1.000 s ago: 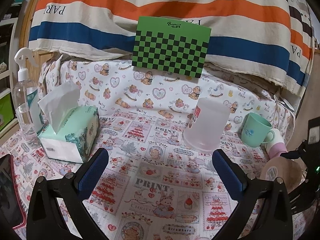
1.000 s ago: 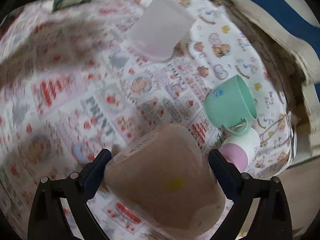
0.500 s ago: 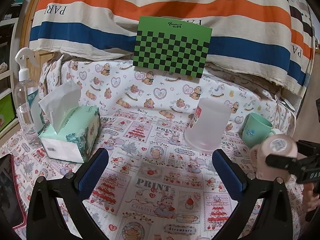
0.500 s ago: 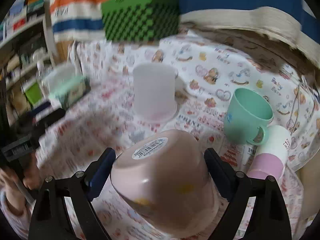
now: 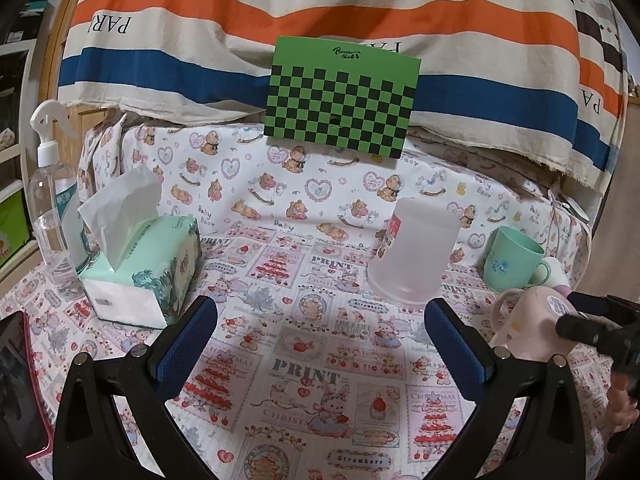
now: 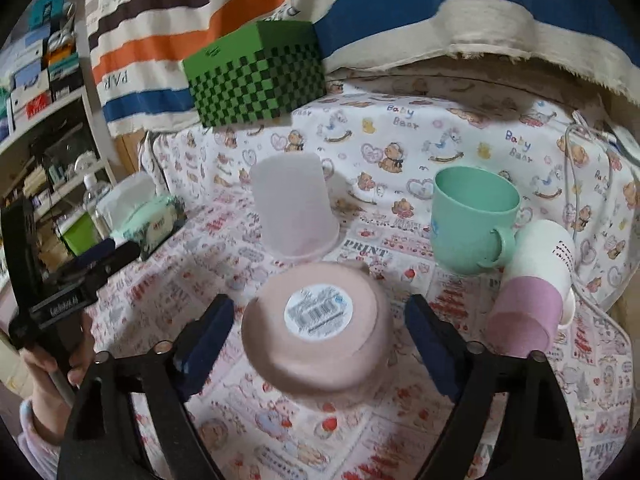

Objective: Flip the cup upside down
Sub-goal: 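Lower the upside-down pink mug onto the table with the right tool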

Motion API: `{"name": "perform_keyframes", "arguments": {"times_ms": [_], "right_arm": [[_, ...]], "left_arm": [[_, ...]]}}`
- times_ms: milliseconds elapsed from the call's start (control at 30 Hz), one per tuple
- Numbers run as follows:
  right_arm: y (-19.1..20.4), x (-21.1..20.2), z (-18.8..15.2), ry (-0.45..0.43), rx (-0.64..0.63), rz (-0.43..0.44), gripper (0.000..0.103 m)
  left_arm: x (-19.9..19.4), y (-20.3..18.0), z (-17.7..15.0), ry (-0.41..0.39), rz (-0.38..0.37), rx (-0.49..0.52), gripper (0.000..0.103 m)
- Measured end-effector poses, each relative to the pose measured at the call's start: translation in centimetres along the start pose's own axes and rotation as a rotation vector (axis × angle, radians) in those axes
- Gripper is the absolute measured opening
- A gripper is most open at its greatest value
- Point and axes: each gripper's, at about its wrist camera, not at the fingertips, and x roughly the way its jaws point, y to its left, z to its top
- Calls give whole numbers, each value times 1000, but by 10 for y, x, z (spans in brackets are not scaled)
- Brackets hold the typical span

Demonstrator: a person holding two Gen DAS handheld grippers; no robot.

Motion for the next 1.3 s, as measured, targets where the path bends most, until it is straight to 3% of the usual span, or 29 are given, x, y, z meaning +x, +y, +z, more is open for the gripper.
{"name": "perform_keyframes", "arguments": {"times_ms": [100,133,167,367,500,667,767,900,967,1067,1133,1300], "right_arm": [[11,15,-3,69,-44,-96,101],[11,21,-4,88,-38,-112,91],[11,24,-5,90,-18,-101,87],[16,33,5,35,34,-100,86],[23,51,11,54,29,-112,87],[25,39,1,28,0,-116,87],[20,19,-12,-5,28,-88,87],[14,-14,-32,-149,38,-85,103],[11,-27,-36,-219,53,-103,103],[3,-39,-41,-249,85,-94,103],[-3,-48,-50,-287,84,-139,103],[-18,-80,-70,-380,164,-183,103]], "left_arm": [[1,-1,0,4,5,8,103],[1,-1,0,4,5,9,103],[1,-1,0,4,5,7,103],[1,-2,-1,5,4,10,103],[2,-2,-1,12,0,12,103],[2,-5,-1,14,-17,23,103],[1,-12,-2,6,-29,53,103],[2,-23,-4,8,-68,94,103],[1,-27,-5,4,-78,109,103],[-3,-25,-6,-11,-138,64,103],[-7,-26,-6,-22,-178,52,103],[-30,-50,-12,-123,-220,155,103]]}}
